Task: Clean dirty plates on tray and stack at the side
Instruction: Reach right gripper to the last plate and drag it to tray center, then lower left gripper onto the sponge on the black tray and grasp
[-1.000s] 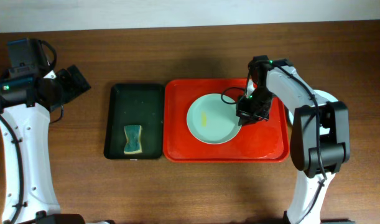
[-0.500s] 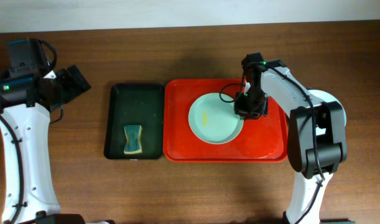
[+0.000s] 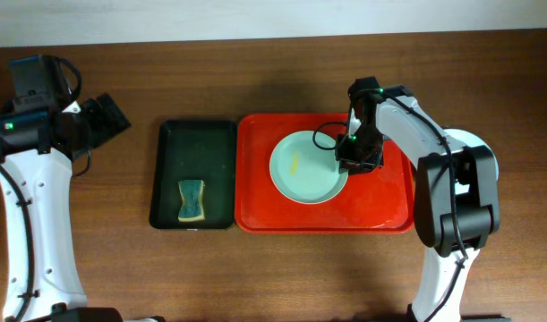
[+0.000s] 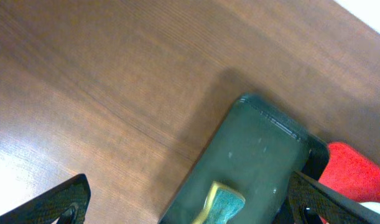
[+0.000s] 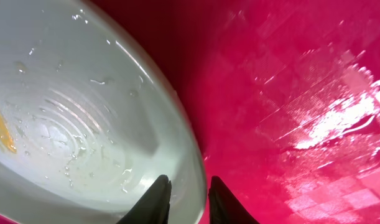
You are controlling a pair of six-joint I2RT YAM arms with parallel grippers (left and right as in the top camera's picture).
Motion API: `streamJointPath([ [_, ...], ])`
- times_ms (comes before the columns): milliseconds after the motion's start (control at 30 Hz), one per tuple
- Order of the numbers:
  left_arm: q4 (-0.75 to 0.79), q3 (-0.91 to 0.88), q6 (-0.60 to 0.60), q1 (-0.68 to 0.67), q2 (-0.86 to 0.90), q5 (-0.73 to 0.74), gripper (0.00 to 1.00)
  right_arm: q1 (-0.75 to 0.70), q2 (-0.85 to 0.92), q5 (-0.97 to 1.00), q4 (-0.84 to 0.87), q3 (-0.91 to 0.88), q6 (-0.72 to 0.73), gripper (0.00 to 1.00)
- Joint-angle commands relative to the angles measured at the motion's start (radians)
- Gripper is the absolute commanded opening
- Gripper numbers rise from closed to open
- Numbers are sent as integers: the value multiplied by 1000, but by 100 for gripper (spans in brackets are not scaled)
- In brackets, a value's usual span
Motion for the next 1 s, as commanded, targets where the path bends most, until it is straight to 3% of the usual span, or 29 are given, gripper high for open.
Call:
streamJointPath([
  [0,56,0,-10,3,3,0,99,-14,13,-13,13,-1,-49,22],
  [67,55,0,-10,3,3,1,99,-14,13,-13,17,-2,-82,21],
  [100,47,0,-6,2,3,70,99,-14,13,-12,22,-2,-101,19],
  [167,46,-1,106,-4,7,258,100,-14,13,-12,23,-2,-101,18],
  [233,8,-2,212,-38,21,389,90,-14,13,-13,23,-2,-100,12],
  [300,-61,-2,232,-95,45,333,88,-14,13,-13,24,-2,-100,5],
  [400,-175,-2,232,-189,101,170,87,-14,13,-13,23,-2,-100,5],
  [500,-263,-2,232,-276,172,55,76,-14,13,-13,23,-2,-100,10],
  [733,-316,-11,236,-352,297,48,68,-14,13,-13,19,-2,-100,12],
  [833,-284,-55,235,-353,316,51,51,-14,13,-14,19,-2,-99,12],
  [900,-244,-97,235,-353,316,59,46,-14,13,-14,18,-2,-100,12],
  [967,-209,-139,230,-353,316,66,47,-14,13,-13,18,-2,-100,13],
])
